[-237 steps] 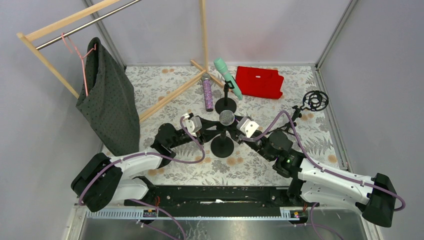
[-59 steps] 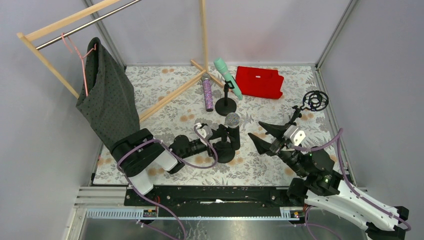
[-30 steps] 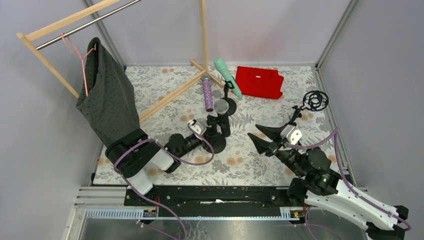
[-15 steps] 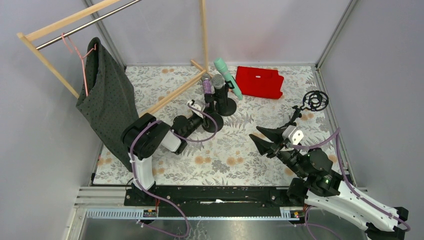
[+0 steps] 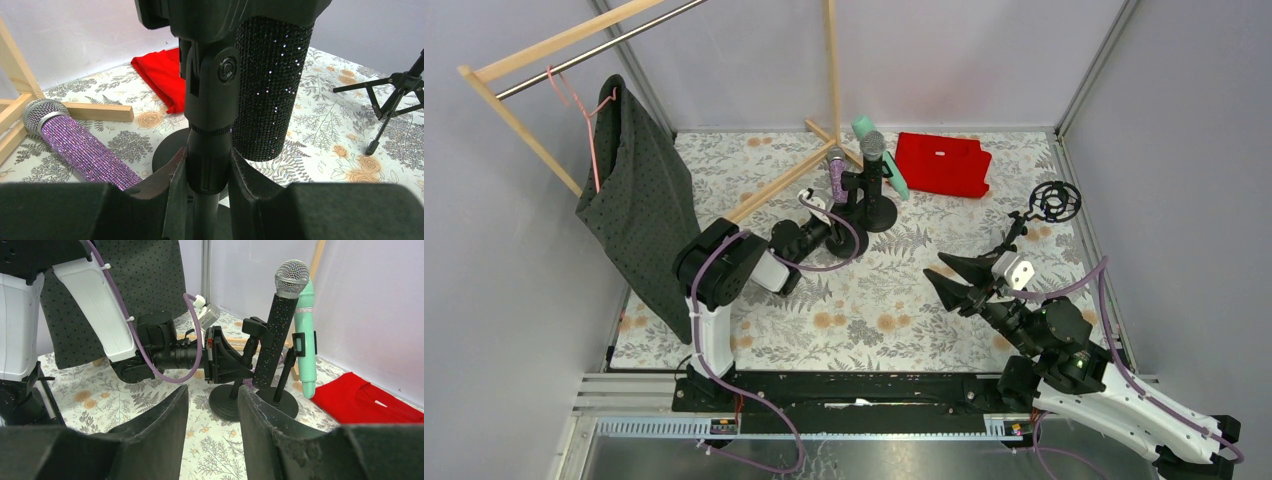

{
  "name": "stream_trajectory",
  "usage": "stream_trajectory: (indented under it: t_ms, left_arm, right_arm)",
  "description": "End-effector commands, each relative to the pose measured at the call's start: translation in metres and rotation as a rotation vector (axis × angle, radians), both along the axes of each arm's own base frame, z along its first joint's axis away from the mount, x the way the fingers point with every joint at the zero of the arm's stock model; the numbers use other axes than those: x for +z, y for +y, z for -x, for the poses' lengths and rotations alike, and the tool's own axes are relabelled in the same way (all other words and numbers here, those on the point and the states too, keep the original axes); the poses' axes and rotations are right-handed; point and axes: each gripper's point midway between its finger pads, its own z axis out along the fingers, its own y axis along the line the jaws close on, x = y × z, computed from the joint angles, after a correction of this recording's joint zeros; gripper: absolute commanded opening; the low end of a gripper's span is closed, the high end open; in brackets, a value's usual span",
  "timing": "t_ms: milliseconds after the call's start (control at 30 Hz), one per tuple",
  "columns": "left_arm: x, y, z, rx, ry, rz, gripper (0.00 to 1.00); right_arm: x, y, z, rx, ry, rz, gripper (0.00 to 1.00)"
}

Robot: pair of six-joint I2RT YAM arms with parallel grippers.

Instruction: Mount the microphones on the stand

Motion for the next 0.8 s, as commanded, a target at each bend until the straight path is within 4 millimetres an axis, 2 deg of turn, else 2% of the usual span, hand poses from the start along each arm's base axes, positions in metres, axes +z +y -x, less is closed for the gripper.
stream_trajectory:
  t_ms: [0,167,333,400,433,633,767]
  left_arm:
    - [0.027,-0.003,0.013,-0.053,-0.040,0.086,0.28]
    - [0.025,0.009,0.022,-0.031,-0.020,0.083,0.58]
    - [0.022,0.019,0.034,-0.027,0.002,0.080,0.78]
    - [0.021,0.027,0.041,-0.006,0.020,0.092,0.95]
    - [0.023,0.032,0.044,0.006,0.030,0.108,0.98]
    - [0.033,0.057,0.071,0.059,0.091,0.190,0.99]
    - [0.027,0.086,0.070,0.225,0.261,0.338,0.99]
  right_arm:
    - [0.017,-0.006,0.001,-0.012,-0.012,-0.043,0.49]
    - [0.016,-0.004,0.001,-0.012,-0.013,-0.044,0.50]
    - [0.013,-0.003,0.000,-0.012,-0.011,-0.039,0.50]
    - [0.013,-0.003,0.000,-0.011,-0.009,-0.041,0.50]
    - [0.012,-0.003,0.000,-0.012,-0.008,-0.041,0.50]
    - [0.008,-0.007,-0.001,-0.027,-0.001,-0.045,0.50]
    - [0.005,-0.012,-0.005,-0.061,0.030,-0.065,0.52]
